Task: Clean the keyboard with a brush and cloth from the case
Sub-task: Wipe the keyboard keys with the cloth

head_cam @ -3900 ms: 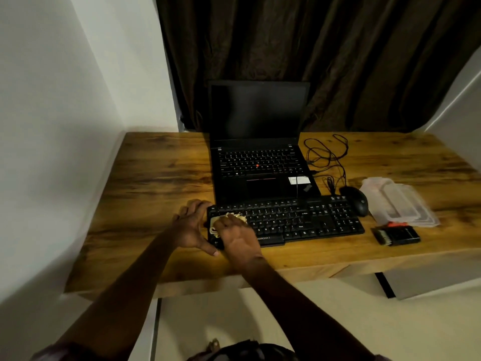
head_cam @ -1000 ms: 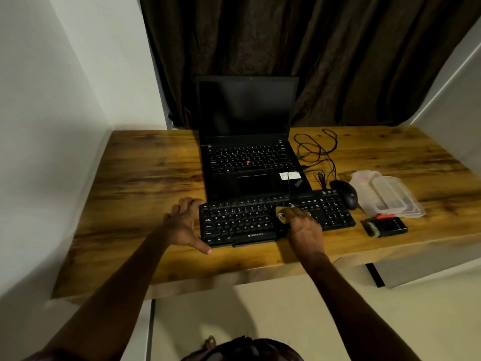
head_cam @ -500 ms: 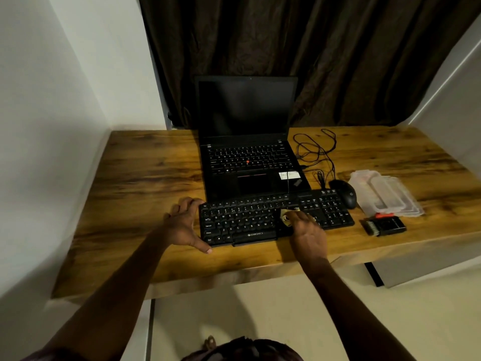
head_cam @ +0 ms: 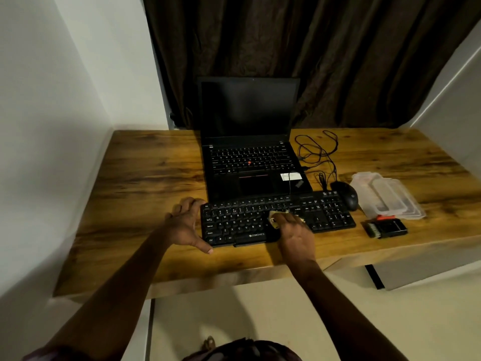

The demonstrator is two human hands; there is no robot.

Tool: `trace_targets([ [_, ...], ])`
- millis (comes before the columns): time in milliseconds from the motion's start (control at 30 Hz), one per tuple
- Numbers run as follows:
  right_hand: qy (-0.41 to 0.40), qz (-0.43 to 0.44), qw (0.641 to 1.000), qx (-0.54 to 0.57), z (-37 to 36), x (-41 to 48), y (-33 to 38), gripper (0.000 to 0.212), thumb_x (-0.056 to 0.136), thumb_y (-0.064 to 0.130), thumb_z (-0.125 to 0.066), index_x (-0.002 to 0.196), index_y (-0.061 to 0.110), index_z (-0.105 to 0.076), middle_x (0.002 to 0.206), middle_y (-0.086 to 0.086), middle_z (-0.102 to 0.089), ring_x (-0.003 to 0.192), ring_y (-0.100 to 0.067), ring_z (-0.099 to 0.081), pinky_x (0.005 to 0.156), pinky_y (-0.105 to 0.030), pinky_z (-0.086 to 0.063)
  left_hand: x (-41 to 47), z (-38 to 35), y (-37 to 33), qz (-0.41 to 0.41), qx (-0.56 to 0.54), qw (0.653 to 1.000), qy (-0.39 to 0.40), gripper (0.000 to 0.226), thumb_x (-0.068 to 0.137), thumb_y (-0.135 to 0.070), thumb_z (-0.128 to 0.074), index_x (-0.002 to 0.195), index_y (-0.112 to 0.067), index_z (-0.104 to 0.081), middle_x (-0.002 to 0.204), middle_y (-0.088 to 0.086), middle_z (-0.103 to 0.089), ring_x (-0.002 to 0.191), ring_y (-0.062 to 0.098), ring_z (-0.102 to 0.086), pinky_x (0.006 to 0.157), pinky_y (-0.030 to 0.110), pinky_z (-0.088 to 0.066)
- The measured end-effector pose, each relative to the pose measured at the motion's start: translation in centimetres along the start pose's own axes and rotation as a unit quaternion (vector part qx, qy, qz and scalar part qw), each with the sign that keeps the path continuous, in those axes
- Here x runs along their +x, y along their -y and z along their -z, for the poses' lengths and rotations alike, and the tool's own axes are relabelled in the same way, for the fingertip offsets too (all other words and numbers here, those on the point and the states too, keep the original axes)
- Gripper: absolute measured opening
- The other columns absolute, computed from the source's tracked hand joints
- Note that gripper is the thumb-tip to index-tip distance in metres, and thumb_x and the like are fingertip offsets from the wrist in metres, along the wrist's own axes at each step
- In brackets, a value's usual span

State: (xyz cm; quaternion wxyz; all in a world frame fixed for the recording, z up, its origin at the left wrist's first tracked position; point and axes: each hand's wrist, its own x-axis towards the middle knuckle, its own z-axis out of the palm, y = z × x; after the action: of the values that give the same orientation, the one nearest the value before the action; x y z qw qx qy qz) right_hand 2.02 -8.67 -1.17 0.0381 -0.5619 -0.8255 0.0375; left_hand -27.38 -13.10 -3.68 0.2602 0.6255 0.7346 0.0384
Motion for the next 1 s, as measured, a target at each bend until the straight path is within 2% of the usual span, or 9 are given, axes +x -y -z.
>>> trace_targets([
  [133,-0.007,-0.025,1.0,0.012,-0.1,-0.3,0.9,0.06,0.088,0.005,-0.063,0.141,0.024,-0.039,0.139,-0.003,-0.049,0.124,-0.02,-0.049,0.107,-0.032,-0.043,0.1,-0.1,0.1,0.001,0.0,1.0,0.002,0.144,0.037,-0.068,-0.088,0.152,-0.038,-0.007,0.151,-0.007,-0.009,0.136,0.029,-0.023,0.11,0.049,-0.028],
  [267,0.027,0.05,0.998,0.003,-1.5,-0.3,5.5,0.063,0.089,0.009,-0.062,0.144,0.022,-0.033,0.144,-0.005,-0.041,0.133,-0.023,-0.039,0.11,-0.035,-0.038,0.1,-0.1,0.1,-0.002,0.003,1.0,-0.001,0.143,0.034,-0.07,-0.086,0.15,-0.04,-0.008,0.147,-0.008,-0.013,0.133,0.027,-0.027,0.107,0.048,-0.031],
  [367,0.031,0.08,0.996,0.008,-1.7,-0.1,7.0,0.059,0.091,0.016,-0.064,0.142,0.025,-0.036,0.145,-0.003,-0.042,0.134,-0.024,-0.039,0.106,-0.036,-0.041,0.0,-0.1,0.2,-0.005,-0.005,1.0,-0.003,0.141,0.034,-0.07,-0.086,0.149,-0.04,-0.009,0.146,-0.009,-0.013,0.133,0.025,-0.027,0.107,0.048,-0.03],
  [467,0.027,0.05,0.998,0.009,-1.0,0.0,5.5,0.053,0.094,0.013,-0.059,0.141,0.027,-0.039,0.143,-0.001,-0.045,0.131,-0.021,-0.043,0.107,-0.034,-0.042,0.0,-0.1,0.2,-0.007,-0.005,1.0,-0.005,0.14,0.035,-0.07,-0.086,0.149,-0.041,-0.009,0.145,-0.009,-0.013,0.132,0.025,-0.026,0.106,0.047,-0.03],
  [600,0.042,0.005,0.999,0.012,-0.7,0.2,4.7,0.058,0.091,0.009,-0.061,0.14,0.028,-0.037,0.141,-0.001,-0.045,0.128,-0.021,-0.044,0.106,-0.035,-0.043,-0.1,-0.1,0.3,-0.008,-0.004,1.0,-0.004,0.141,0.036,-0.071,-0.085,0.15,-0.04,-0.008,0.146,-0.009,-0.013,0.134,0.025,-0.025,0.106,0.047,-0.03],
  [700,0.034,0.063,0.997,0.022,-1.4,0.0,7.3,0.048,0.097,0.017,-0.052,0.143,0.023,-0.036,0.146,-0.004,-0.041,0.133,-0.025,-0.039,0.107,-0.037,-0.04,-0.1,-0.2,0.3,-0.008,-0.004,1.0,-0.012,0.14,0.035,-0.07,-0.085,0.149,-0.041,-0.009,0.146,-0.009,-0.014,0.133,0.023,-0.025,0.105,0.046,-0.031],
  [800,0.057,0.139,0.988,0.016,-1.8,-0.1,10.0,0.049,0.1,0.012,-0.042,0.147,0.018,-0.032,0.154,-0.008,-0.033,0.143,-0.029,-0.029,0.113,-0.039,-0.031,-0.1,-0.3,0.1,-0.004,0.005,1.0,-0.017,0.141,0.033,-0.071,-0.085,0.149,-0.04,-0.011,0.145,-0.01,-0.015,0.132,0.022,-0.027,0.104,0.044,-0.032],
  [867,0.062,0.165,0.984,0.01,-1.7,0.1,10.2,0.048,0.101,0.012,-0.04,0.148,0.018,-0.033,0.155,-0.007,-0.033,0.144,-0.028,-0.027,0.114,-0.039,-0.03,-0.1,-0.2,0.1,-0.004,0.005,1.0,-0.019,0.141,0.033,-0.072,-0.085,0.149,-0.04,-0.011,0.145,-0.01,-0.015,0.131,0.022,-0.028,0.103,0.044,-0.032],
  [1000,0.041,0.093,0.995,0.006,-1.6,0.6,7.2,0.044,0.1,0.018,-0.048,0.142,0.025,-0.038,0.147,-0.002,-0.041,0.135,-0.024,-0.039,0.104,-0.036,-0.043,-0.1,-0.2,0.2,-0.005,-0.003,1.0,-0.017,0.141,0.033,-0.069,-0.085,0.15,-0.041,-0.01,0.146,-0.01,-0.015,0.131,0.023,-0.027,0.104,0.046,-0.032],
])
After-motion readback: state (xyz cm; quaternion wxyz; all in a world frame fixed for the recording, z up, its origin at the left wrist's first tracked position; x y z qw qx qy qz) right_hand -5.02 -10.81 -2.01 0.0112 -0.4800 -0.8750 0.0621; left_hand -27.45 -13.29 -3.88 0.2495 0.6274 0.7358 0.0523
